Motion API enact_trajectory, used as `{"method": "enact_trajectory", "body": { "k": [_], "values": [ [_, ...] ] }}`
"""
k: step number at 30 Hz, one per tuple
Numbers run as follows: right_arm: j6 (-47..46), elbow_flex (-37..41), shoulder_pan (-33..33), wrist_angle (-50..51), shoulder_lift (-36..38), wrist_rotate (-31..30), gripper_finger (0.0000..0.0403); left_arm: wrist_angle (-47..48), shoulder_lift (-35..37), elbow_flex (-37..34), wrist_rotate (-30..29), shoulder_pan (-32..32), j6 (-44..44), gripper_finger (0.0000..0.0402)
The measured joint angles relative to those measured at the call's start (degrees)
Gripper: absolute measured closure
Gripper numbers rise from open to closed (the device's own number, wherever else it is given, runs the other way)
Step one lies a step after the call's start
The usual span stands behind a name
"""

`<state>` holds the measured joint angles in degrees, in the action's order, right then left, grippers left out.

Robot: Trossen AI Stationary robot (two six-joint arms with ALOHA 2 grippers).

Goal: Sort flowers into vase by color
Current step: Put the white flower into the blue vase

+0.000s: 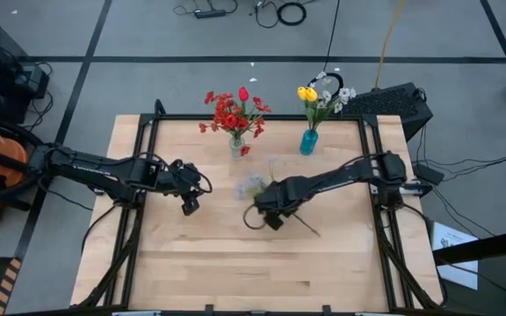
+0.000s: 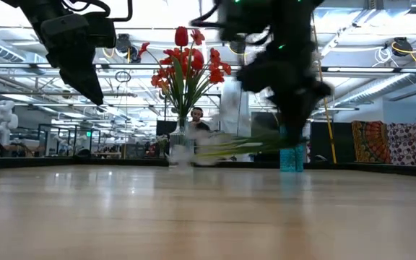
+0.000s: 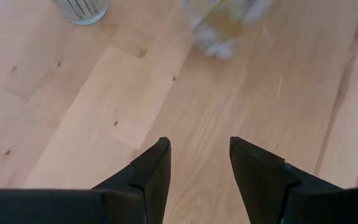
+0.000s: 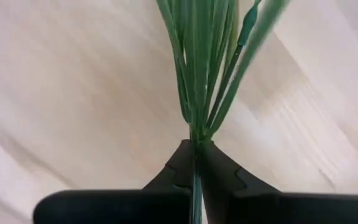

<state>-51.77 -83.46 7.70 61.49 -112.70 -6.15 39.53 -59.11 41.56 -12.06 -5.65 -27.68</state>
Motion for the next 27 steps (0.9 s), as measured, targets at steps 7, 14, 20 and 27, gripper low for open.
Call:
{"method": "enact_trajectory", "body": {
  "k": [7, 14, 20, 27],
  "values": [
    [-8.5, 0.0, 5.0, 15.4, 5.4, 5.7, 0.0401, 0.0, 0.0, 0.0, 0.0, 0.0, 0.0, 0.0230],
    [-13.9, 0.6, 10.7, 14.9, 9.2, 0.1, 0.0402, -0.1, 0.0, 0.0, 0.0, 0.3, 0.0, 0.0230],
    [-18.8, 14.8, 10.7, 3.8, 20.9, -0.8, 0.0403, -0.5, 0.0, 0.0, -0.1, 2.1, 0.0, 0.0230],
    [-22.7, 37.6, 10.7, -19.3, 44.8, -18.9, 0.0403, -0.5, 0.0, 0.0, 0.0, 4.0, 0.1, 0.0230]
  ]
}}
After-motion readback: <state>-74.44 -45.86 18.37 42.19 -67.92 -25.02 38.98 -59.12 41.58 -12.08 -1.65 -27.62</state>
